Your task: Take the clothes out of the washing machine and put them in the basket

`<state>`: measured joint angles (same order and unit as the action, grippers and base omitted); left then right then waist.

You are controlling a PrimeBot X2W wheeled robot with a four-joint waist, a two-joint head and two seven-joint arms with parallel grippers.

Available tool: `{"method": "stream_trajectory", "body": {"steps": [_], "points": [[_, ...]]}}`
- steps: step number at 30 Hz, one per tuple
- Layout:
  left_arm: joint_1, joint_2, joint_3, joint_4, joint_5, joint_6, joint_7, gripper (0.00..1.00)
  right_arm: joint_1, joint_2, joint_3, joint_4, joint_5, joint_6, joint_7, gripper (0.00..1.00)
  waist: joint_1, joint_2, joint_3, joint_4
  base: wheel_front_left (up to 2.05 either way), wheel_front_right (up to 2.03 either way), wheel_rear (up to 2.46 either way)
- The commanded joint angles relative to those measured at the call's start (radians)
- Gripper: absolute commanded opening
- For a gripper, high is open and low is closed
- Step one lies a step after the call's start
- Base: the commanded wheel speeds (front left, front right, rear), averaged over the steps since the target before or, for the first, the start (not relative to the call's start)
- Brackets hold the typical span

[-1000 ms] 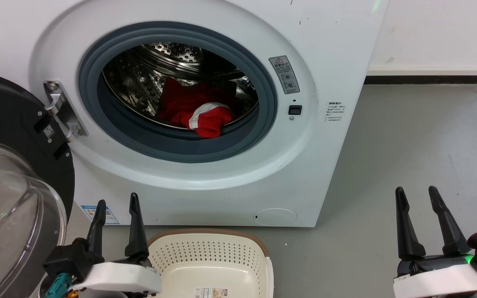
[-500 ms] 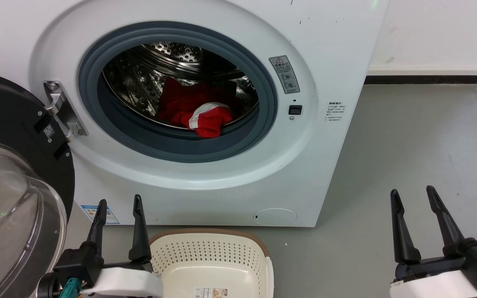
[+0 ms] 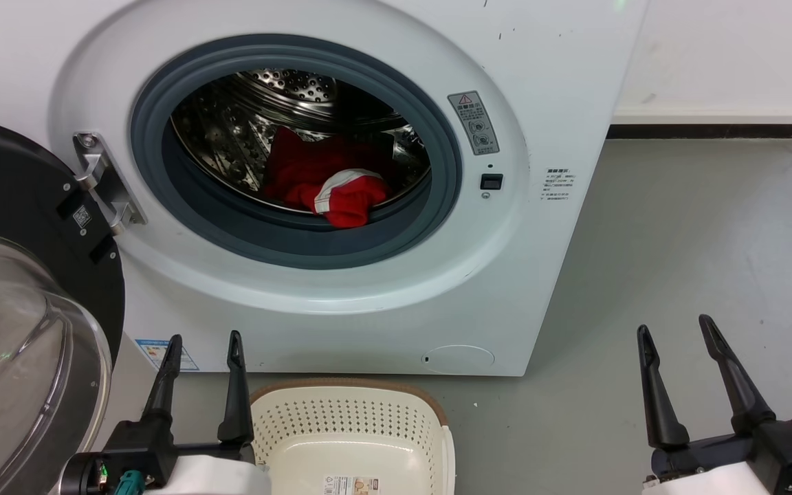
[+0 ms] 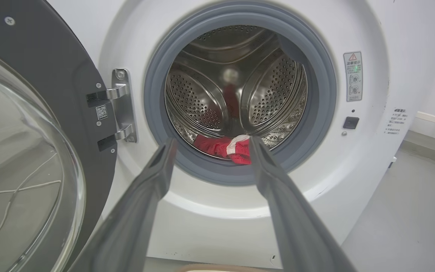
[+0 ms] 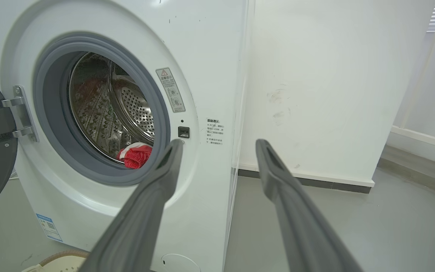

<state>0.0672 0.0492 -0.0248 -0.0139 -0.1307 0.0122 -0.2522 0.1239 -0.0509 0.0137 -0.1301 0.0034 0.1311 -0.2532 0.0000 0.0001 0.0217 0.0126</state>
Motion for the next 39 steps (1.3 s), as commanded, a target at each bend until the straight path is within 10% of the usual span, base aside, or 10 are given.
{"method": "stream_trajectory", "body": {"steps": [1, 39], "points": [[0.009, 0.002, 0.003, 0.000, 0.019, -0.001, -0.009, 1.00, 0.014, 0.001, -0.001, -0.007, -0.023, 0.000, -0.009, 1.00, 0.0000, -0.0001, 0.000, 0.001, 0.00, 0.00, 0.00], [-0.002, 0.002, 0.006, 0.035, 0.004, -0.005, -0.014, 1.00, 0.014, 0.001, 0.000, 0.035, -0.036, -0.001, -0.012, 1.00, 0.0000, -0.0001, -0.001, -0.002, 0.00, 0.00, 0.00]]}}
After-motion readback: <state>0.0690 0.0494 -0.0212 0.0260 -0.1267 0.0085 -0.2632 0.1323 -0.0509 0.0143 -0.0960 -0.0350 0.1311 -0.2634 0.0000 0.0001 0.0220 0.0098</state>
